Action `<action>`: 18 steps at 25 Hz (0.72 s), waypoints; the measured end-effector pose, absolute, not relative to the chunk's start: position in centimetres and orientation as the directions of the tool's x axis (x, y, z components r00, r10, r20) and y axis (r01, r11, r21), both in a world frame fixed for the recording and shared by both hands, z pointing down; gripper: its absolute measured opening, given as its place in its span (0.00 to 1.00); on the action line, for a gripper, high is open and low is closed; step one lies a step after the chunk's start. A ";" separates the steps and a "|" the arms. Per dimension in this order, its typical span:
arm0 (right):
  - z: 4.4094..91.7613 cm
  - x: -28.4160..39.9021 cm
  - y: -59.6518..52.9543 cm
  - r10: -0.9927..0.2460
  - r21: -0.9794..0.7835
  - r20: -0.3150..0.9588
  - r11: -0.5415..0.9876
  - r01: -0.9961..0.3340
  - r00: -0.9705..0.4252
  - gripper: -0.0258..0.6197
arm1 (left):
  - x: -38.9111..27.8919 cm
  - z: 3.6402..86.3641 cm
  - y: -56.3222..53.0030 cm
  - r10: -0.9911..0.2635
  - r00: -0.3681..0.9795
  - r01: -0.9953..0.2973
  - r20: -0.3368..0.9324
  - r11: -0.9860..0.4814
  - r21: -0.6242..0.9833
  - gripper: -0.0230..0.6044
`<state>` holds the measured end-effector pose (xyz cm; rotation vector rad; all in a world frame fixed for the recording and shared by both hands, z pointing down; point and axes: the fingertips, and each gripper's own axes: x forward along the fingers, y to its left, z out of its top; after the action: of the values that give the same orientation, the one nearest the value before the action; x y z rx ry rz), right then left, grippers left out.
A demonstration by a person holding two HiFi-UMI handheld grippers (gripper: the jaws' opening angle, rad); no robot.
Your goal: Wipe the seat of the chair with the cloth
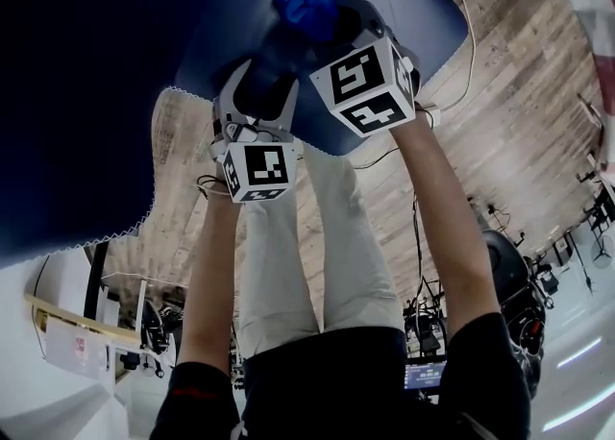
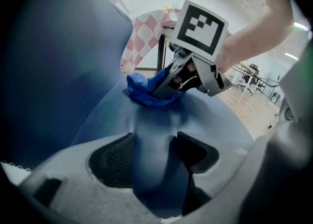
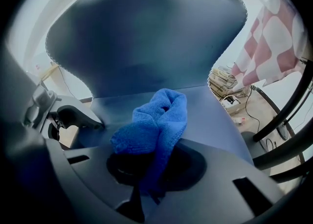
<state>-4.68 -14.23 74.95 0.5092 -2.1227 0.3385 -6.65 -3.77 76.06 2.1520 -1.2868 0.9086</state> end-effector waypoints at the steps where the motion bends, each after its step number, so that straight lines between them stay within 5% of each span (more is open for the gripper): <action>1: 74.9 -4.7 -14.3 -0.232 -0.057 0.823 0.874 -0.482 -0.518 0.14 | -6.6 76.0 -3.8 -0.579 0.342 -0.891 0.740 -0.450 0.059 0.48; 18: 74.5 -8.7 -16.2 -0.267 -0.058 0.797 0.858 -0.510 -0.541 0.14 | -6.6 76.0 -3.8 -0.588 0.340 -0.895 0.734 -0.443 0.059 0.48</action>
<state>-8.66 -16.23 74.47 0.5616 -2.1679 0.3587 -6.55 -3.77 76.03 2.1525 -1.2978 0.8962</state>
